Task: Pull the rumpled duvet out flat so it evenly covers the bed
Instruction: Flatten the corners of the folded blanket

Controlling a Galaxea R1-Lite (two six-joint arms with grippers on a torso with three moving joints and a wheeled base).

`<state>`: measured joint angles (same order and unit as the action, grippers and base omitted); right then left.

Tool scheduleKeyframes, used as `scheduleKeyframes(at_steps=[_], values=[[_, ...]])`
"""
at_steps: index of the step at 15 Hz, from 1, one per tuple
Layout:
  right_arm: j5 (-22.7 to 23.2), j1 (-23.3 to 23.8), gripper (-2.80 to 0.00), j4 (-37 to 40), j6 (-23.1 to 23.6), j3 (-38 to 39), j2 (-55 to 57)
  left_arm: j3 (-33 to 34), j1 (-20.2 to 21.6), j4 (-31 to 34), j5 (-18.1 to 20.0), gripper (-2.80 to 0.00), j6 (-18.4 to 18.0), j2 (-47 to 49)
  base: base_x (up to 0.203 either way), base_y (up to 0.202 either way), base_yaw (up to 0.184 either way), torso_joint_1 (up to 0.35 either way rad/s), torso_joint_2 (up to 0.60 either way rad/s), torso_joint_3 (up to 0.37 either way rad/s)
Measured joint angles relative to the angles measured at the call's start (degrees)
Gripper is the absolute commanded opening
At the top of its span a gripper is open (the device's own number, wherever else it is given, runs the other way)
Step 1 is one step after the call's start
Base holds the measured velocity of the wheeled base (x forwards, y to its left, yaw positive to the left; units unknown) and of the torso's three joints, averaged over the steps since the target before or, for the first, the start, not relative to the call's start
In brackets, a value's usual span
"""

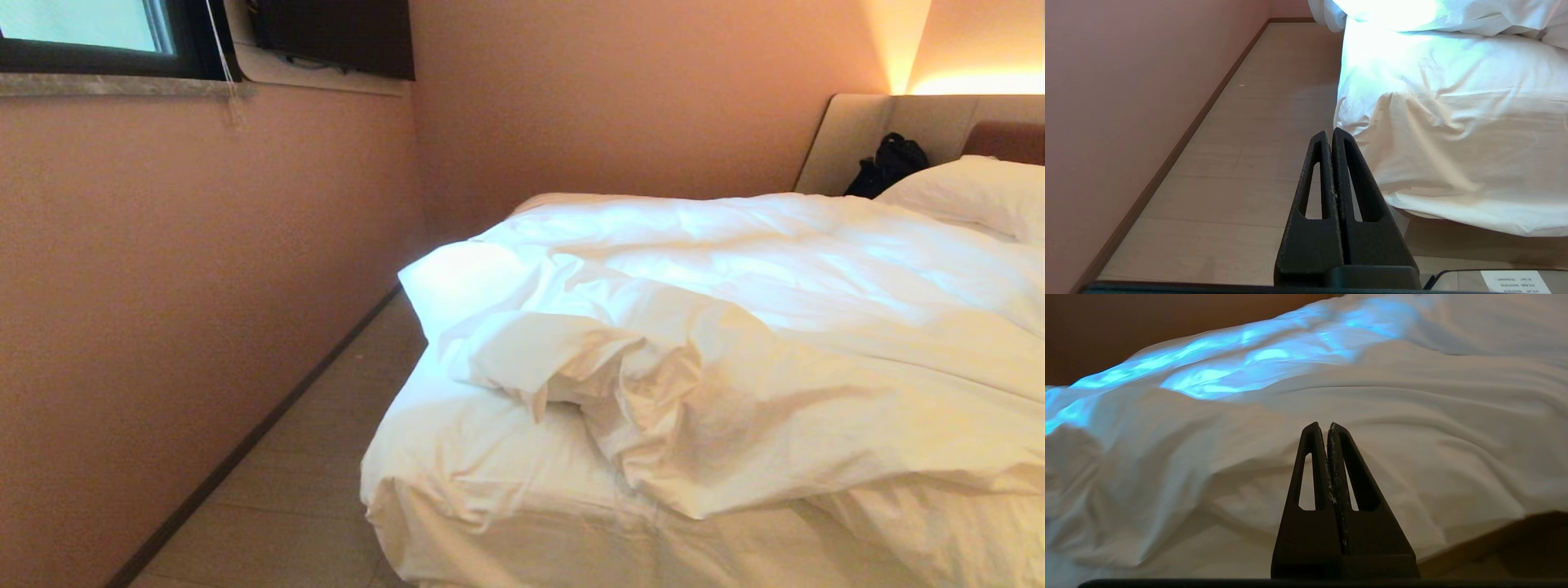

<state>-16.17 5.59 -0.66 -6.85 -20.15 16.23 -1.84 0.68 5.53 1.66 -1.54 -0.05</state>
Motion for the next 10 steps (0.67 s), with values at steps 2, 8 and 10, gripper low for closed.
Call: scheduleKeyframes(at_steps=[2,8,10], values=[[3.9,-1.5,-2.80,-0.1,0.0,-1.1,0.8,0.0,0.0,0.0,0.0,-2.80,0.0,0.0,0.000,0.000,0.000,0.000,0.00,0.000],[10.2,-4.5,-2.80,1.4,0.3,1.4,-4.4,0.0,0.0,0.0,0.0,-2.80,0.0,0.0,0.000,0.000,0.000,0.000,0.00,0.000],[10.6,-5.1,-2.80,2.1,0.7,3.1,-7.3,0.0,0.0,0.0,0.0,-2.80,0.0,0.0,0.000,0.000,0.000,0.000,0.00,0.000]])
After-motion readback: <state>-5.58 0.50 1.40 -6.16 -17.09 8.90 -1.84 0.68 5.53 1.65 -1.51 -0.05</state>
